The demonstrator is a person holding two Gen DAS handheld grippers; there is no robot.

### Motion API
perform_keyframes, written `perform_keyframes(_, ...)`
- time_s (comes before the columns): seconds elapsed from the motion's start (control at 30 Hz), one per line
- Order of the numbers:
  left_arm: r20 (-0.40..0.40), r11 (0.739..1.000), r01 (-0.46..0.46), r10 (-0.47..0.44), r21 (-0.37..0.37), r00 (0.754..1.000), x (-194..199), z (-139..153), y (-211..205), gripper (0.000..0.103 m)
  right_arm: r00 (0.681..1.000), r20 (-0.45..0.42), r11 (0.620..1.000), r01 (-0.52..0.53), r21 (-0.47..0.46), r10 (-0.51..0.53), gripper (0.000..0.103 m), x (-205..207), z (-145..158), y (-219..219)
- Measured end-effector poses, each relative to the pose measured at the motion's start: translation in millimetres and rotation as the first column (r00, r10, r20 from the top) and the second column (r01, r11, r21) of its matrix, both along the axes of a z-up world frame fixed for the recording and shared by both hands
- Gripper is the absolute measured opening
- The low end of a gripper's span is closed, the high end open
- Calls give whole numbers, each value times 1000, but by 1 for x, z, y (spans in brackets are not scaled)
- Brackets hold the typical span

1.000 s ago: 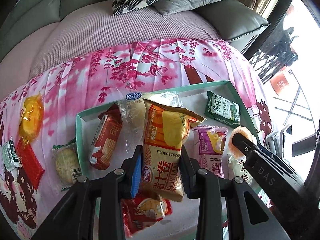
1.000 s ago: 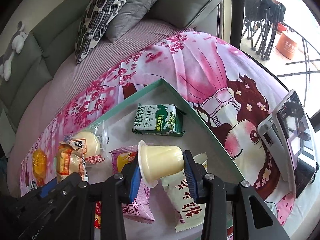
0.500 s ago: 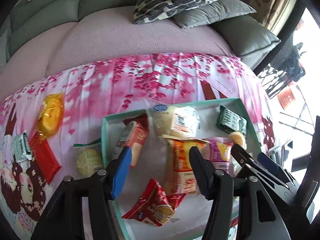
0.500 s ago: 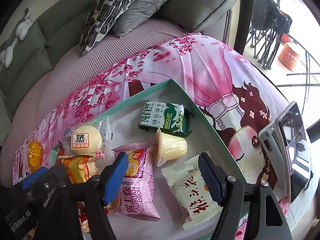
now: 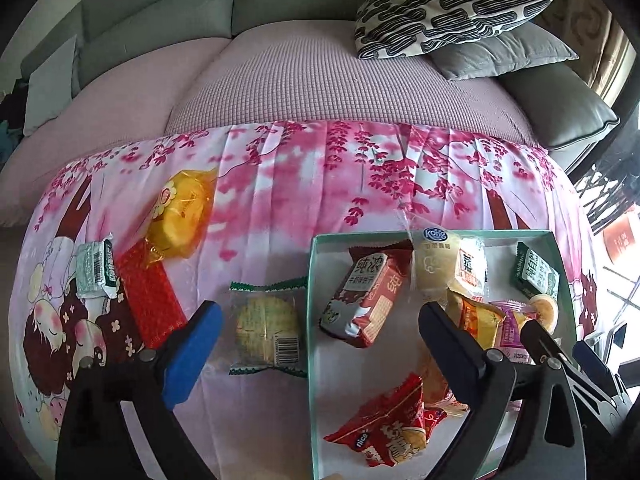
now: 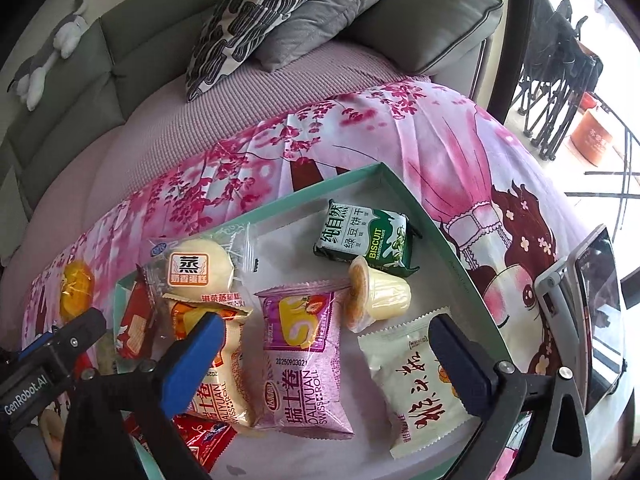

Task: Organize snacks
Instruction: 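Move both tools back over the snack pile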

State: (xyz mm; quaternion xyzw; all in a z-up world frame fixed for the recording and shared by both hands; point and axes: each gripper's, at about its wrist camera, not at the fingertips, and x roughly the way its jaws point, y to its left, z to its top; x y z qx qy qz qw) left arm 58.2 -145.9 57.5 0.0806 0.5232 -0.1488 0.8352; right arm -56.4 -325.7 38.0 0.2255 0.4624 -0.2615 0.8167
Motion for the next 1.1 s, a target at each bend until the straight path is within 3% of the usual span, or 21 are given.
perform_keyframes(0.33,-7,1000,-20,20,-1,1000,-1,0,24,99,1000,10,999,-27,-29,28,103,3,7,14)
perform_keyframes(0.57,24,999,-43,43,5,999,-1,10,55,99,990,85,994,-110,-3,110,103,15,19,48)
perform_keyframes(0.83,44,990,-137,136,19,990,5,10,117,99,971,60,973,-226,-55,229,103,33,25,96)
perform_keyframes(1.1,-4,964,-265,265,1,964,18,-10,180,99,948,48,949,-311,-55,314,103,45,19,136)
